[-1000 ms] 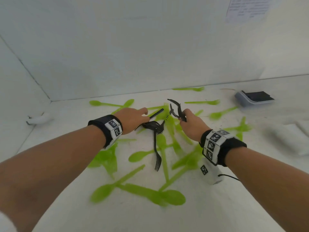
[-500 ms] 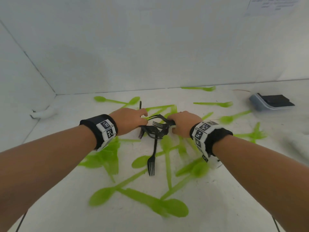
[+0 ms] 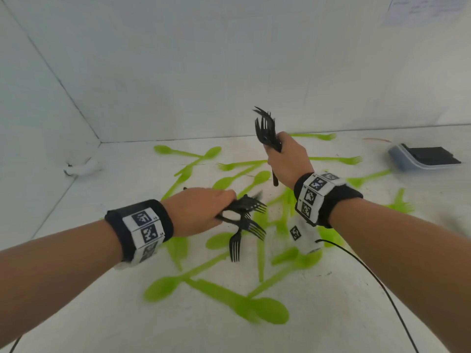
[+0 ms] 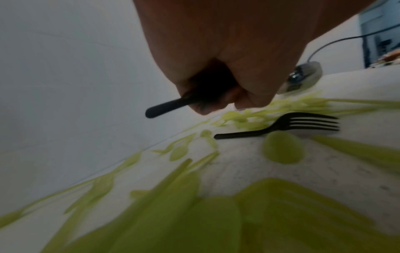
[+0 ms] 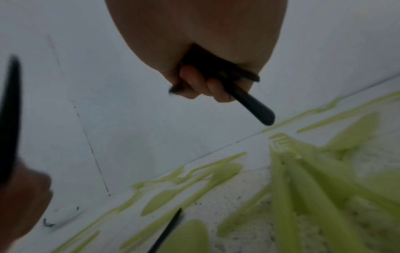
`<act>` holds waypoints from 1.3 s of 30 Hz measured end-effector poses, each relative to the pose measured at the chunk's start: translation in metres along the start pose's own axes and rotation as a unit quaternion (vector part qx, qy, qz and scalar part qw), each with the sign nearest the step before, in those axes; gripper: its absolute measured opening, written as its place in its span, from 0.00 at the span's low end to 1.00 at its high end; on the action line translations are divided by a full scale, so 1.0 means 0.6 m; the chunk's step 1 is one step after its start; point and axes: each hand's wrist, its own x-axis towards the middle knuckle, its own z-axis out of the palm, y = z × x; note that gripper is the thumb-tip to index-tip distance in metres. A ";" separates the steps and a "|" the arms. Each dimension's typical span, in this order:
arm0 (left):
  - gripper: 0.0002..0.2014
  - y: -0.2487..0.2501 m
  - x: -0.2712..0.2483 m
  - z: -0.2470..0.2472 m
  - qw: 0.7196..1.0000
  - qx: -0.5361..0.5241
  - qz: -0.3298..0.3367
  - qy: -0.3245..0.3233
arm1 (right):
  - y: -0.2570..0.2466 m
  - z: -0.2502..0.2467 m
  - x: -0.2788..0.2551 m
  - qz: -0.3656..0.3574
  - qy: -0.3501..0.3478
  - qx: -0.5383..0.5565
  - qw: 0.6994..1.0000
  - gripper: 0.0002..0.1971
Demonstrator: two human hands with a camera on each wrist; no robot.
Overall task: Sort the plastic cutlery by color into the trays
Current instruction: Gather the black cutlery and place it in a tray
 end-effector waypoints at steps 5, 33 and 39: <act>0.22 0.026 -0.007 0.021 0.993 0.050 0.051 -0.093 | 0.003 -0.004 -0.028 0.069 -0.029 0.031 0.997 0.26; 0.04 0.200 0.071 -0.012 0.775 -0.521 -0.162 0.320 | 0.040 -0.081 -0.210 0.134 0.076 0.338 0.929 0.14; 0.05 0.293 0.094 0.011 0.672 -0.629 -0.252 0.300 | 0.050 -0.107 -0.227 0.149 0.041 0.392 0.907 0.12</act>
